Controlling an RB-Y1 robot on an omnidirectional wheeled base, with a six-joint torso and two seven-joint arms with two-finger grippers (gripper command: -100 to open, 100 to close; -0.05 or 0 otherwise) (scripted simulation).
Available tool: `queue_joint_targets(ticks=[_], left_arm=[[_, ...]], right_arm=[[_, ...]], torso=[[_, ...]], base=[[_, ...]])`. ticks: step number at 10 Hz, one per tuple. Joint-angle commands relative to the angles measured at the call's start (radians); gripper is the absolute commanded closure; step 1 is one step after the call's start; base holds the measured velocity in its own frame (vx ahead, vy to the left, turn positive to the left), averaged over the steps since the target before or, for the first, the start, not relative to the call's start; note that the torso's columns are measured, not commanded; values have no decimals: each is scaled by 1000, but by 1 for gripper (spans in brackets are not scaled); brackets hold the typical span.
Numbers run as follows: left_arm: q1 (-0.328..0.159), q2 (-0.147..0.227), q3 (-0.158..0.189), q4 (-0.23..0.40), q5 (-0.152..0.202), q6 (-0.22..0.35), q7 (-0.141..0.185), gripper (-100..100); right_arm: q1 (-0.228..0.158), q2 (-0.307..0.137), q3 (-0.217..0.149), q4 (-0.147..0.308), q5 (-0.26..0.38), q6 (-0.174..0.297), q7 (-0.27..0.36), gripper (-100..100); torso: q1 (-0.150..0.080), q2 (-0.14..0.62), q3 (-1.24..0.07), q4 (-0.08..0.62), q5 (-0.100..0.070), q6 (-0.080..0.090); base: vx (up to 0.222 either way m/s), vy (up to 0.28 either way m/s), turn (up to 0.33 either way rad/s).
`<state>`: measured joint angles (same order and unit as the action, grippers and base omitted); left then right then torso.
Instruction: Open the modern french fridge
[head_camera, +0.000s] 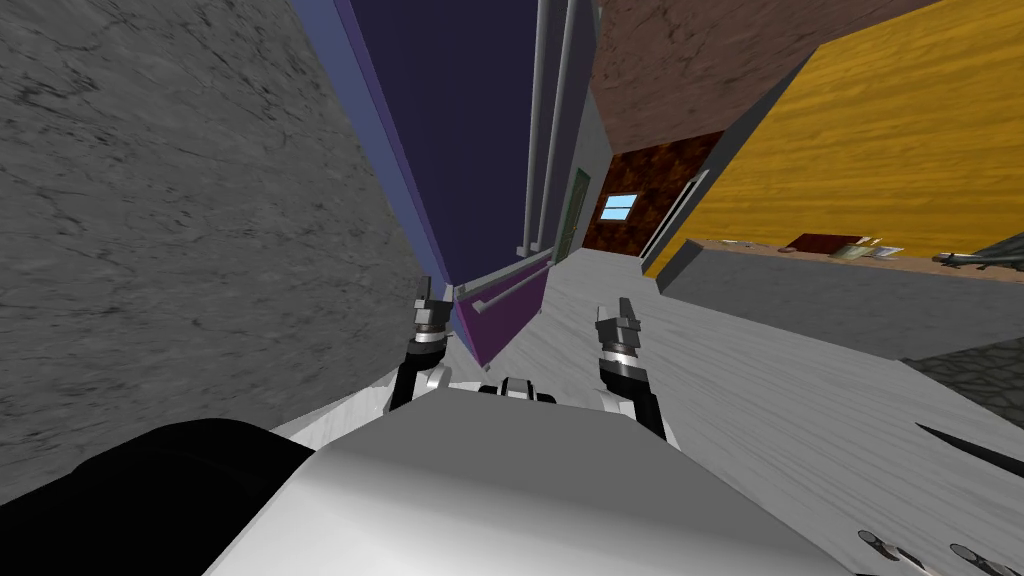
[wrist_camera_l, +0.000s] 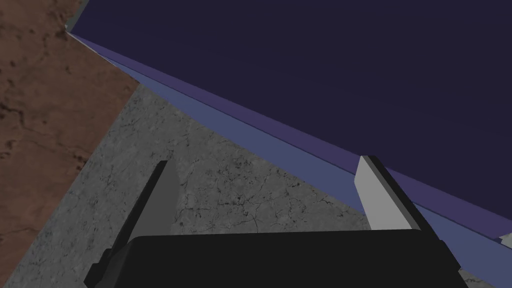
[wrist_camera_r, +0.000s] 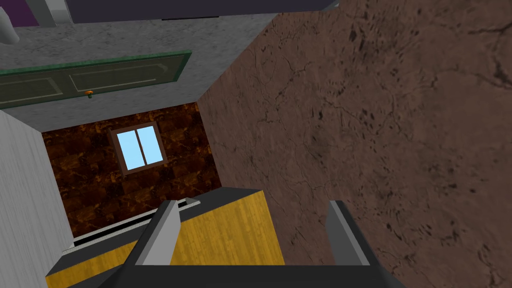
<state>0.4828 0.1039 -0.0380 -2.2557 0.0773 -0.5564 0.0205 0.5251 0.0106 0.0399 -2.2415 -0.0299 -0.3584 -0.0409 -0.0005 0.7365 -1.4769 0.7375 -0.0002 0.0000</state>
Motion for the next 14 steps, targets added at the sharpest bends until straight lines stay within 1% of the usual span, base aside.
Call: queue_joint_targets(ticks=[1, 5, 6, 9, 10, 12, 13, 14], left_arm=[[-8, 18, 0, -19, 28, 74, 9, -100], [-22, 46, 2, -53, 80, 190, 26, -100], [-22, 46, 2, -53, 80, 199, 26, -100], [-33, 71, 3, -77, 122, 290, 40, -100], [-33, 71, 3, -77, 122, 301, 40, -100], [-40, 83, 4, -93, 150, 364, 49, -100], [-40, 83, 4, -93, 150, 370, 49, -100], [-43, 88, 4, -100, 164, 404, 54, -100]], right_arm=[[0, 0, 0, 0, 0, 0, 0, 0], [0, 0, 0, 0, 0, 0, 0, 0], [0, 0, 0, 0, 0, 0, 0, 0], [0, 0, 0, 0, 0, 0, 0, 0], [0, 0, 0, 0, 0, 0, 0, 0], [0, 0, 0, 0, 0, 0, 0, 0], [0, 0, 0, 0, 0, 0, 0, 0], [0, 0, 0, 0, 0, 0, 0, 0]], torso=[[0, 1, 0, 0, 0, 0], [0, 1, 1, 0, 0, 0], [0, 1, 0, 0, 0, 0], [0, 2, 2, 1, 0, 0], [0, 0, 0, 0, 0, 0], [1, 2, 1, 1, 0, 0], [0, 1, 1, 1, 0, 0], [0, 2, 1, 1, 0, 0]], base=[[100, -52, 36], [119, -62, 40], [85, -43, 13], [87, -53, 37], [93, -44, 17], [86, -45, 33], [85, -48, 24], [70, -48, 30]])
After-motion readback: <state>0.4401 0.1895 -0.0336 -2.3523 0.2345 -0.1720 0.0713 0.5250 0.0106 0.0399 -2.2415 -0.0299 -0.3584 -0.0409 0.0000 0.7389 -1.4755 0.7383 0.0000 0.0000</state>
